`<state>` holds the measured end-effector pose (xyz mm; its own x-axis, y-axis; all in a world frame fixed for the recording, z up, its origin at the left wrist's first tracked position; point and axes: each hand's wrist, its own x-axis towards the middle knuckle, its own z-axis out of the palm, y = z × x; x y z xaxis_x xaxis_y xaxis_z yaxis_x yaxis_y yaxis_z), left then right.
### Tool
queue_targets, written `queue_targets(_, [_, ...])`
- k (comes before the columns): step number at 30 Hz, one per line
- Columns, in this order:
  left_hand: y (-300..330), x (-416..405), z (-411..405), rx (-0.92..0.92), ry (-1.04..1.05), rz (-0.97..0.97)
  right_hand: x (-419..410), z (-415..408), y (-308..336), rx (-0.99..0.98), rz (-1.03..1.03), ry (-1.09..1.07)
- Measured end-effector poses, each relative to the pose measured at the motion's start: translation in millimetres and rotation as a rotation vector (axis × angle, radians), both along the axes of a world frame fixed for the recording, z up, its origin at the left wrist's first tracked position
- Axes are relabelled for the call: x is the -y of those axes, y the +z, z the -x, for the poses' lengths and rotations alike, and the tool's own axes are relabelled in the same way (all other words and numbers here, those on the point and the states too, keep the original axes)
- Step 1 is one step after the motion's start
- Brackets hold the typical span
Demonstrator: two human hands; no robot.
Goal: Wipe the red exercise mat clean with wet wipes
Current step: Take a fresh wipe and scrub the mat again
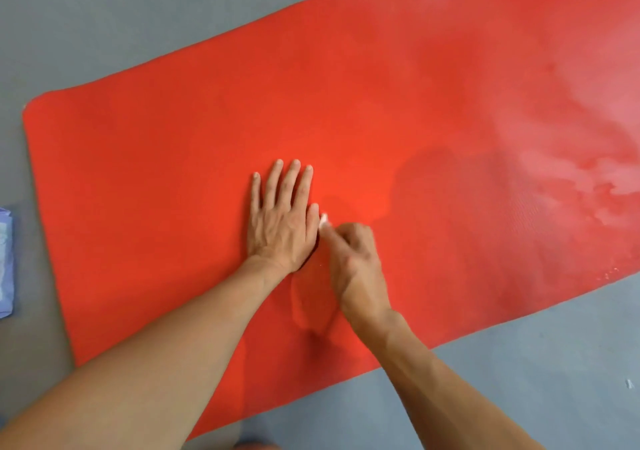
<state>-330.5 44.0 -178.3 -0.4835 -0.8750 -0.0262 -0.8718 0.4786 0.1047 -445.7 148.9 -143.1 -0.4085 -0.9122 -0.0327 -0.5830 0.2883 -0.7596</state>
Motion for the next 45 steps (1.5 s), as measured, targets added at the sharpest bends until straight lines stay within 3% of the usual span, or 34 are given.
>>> queue_targets(2, [-1,-1,-1,-0.008,-0.008,0.004,-2,10,3,-0.100,0.056,0.248])
queue_targets(3, [0,-1,-2,-0.016,-0.010,0.011,5,29,1,-0.149,0.077,0.271])
queue_targets(7, [2,0,-1,-0.006,0.004,0.008,45,98,-2,-0.206,-0.009,-0.227])
queue_targets(10, [1,-1,-1,-0.007,0.007,-0.001,53,90,-6,-0.190,-0.049,-0.346])
queue_targets(15, [2,0,-1,-0.002,0.001,-0.010,31,26,3,-0.011,-0.030,0.101])
queue_targets(18, [3,0,0,-0.005,0.002,-0.009,35,57,1,-0.142,0.032,0.318])
queue_targets(22, [3,1,0,-0.009,0.000,-0.006,70,138,-6,-0.247,-0.057,-0.199])
queue_targets(24, [2,2,0,-0.011,0.001,-0.013,81,138,-7,-0.243,-0.072,-0.356])
queue_targets(30, [3,2,-1,-0.025,-0.006,-0.026,60,50,-8,-0.158,-0.032,0.119])
queue_targets(33, [3,2,-1,-0.012,-0.009,-0.028,62,59,-8,-0.164,-0.037,0.271])
queue_targets(37, [3,2,-1,-0.003,-0.010,-0.039,78,115,-8,-0.217,0.007,0.033])
queue_targets(39, [4,2,-1,0.003,-0.010,-0.043,79,101,-9,-0.228,-0.036,-0.097])
queue_targets(43, [2,2,-1,-0.017,-0.009,-0.032,65,27,-3,-0.105,-0.041,0.129])
queue_targets(45, [2,3,-1,-0.023,-0.010,-0.030,65,33,-3,-0.116,-0.019,0.240])
